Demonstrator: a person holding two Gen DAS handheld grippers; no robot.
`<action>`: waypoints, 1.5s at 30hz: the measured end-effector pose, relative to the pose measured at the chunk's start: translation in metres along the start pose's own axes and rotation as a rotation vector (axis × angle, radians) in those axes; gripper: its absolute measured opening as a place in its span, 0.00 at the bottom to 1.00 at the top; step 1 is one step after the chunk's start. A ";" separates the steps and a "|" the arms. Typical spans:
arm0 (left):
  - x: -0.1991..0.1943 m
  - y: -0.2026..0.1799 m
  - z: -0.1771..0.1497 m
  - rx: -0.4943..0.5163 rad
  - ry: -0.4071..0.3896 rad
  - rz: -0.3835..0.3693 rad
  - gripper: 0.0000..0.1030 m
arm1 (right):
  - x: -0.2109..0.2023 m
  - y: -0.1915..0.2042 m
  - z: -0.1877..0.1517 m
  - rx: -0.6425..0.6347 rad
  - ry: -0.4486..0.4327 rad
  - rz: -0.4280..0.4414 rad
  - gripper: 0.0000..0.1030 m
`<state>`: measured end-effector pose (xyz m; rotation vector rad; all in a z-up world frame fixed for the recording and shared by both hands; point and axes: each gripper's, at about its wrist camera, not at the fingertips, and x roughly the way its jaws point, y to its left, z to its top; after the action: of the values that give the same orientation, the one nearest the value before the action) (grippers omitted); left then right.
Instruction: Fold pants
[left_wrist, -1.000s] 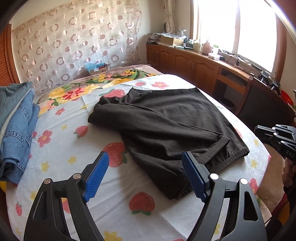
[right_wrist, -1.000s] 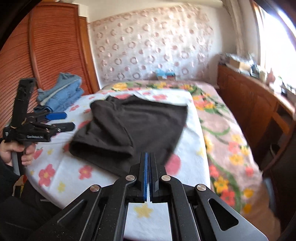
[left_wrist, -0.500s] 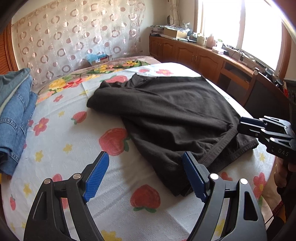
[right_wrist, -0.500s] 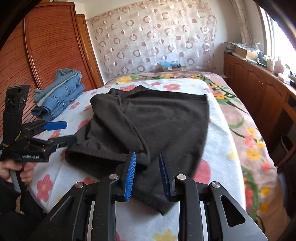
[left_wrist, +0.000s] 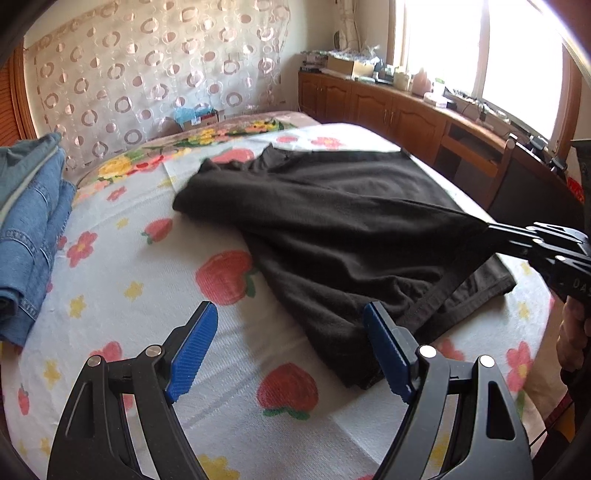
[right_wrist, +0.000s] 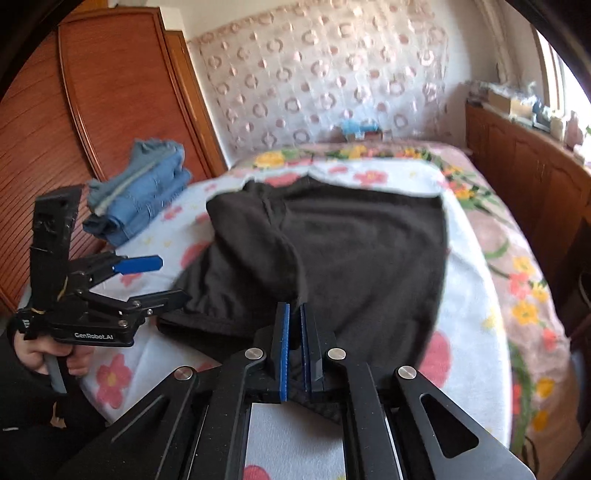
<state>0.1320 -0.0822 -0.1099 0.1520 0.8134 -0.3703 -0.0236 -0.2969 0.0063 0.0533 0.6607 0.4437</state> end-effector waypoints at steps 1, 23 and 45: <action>-0.004 -0.001 0.001 0.004 -0.010 0.002 0.80 | -0.007 0.000 0.000 -0.004 -0.010 -0.002 0.05; 0.002 0.003 0.029 0.013 -0.032 0.004 0.80 | -0.028 -0.019 -0.005 -0.013 0.006 -0.069 0.30; 0.033 0.063 0.060 -0.021 -0.024 0.014 0.80 | 0.139 -0.011 0.096 -0.098 0.172 0.025 0.30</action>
<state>0.2172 -0.0493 -0.0941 0.1328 0.7917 -0.3497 0.1360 -0.2404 -0.0002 -0.0708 0.8073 0.5079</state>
